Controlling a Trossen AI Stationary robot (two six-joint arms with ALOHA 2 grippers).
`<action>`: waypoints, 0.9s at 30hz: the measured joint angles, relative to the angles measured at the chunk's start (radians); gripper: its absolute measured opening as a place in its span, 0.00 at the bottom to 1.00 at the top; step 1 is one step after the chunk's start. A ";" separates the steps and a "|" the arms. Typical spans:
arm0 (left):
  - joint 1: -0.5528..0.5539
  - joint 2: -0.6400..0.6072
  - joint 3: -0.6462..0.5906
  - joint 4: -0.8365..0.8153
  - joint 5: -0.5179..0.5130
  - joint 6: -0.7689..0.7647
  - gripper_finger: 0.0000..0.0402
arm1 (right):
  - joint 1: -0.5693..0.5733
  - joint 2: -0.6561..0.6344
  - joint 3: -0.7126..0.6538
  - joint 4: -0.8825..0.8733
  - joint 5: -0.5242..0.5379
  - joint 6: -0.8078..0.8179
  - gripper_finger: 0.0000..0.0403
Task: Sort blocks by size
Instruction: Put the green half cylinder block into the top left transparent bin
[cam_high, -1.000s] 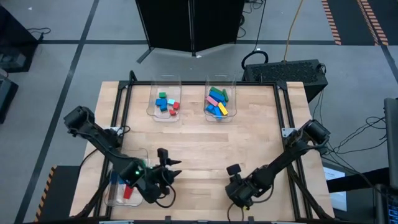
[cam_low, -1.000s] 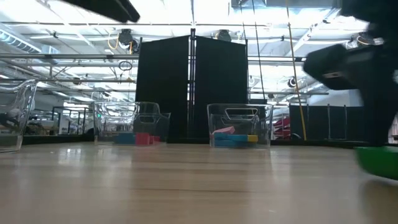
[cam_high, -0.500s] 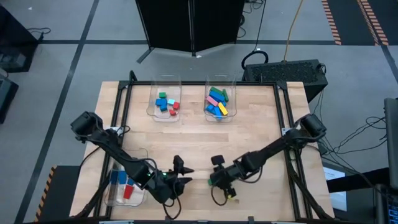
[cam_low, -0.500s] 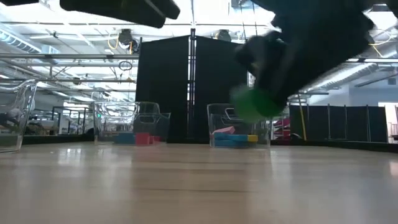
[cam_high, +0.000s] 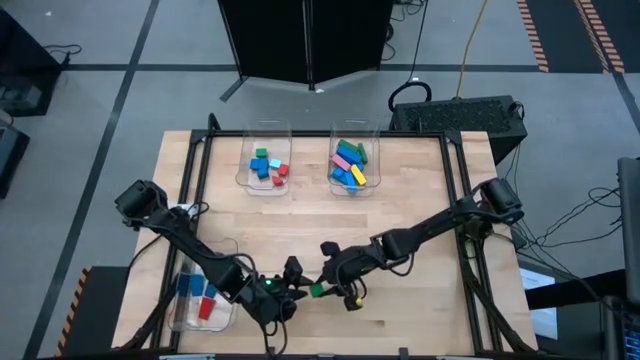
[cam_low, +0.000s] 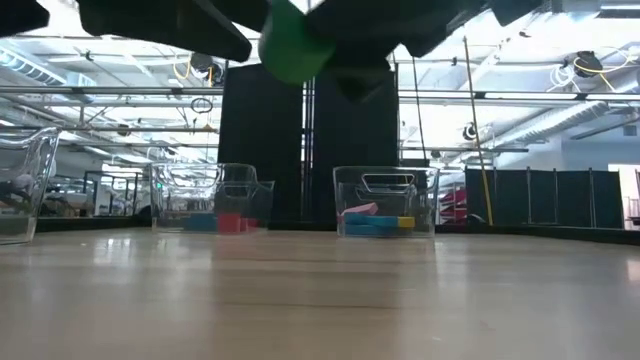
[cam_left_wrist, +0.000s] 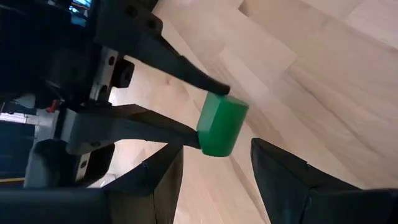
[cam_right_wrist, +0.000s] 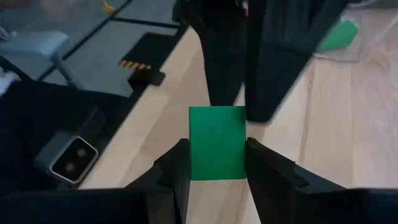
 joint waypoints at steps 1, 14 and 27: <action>0.003 0.000 0.000 0.001 0.000 0.000 0.47 | -0.005 0.000 0.000 0.010 -0.010 0.000 0.30; 0.047 0.011 0.000 0.065 0.061 0.105 0.47 | -0.021 0.000 0.000 0.072 -0.012 0.001 0.30; 0.045 0.011 0.000 0.061 0.049 0.133 0.30 | -0.038 0.000 0.000 0.088 -0.014 0.027 0.31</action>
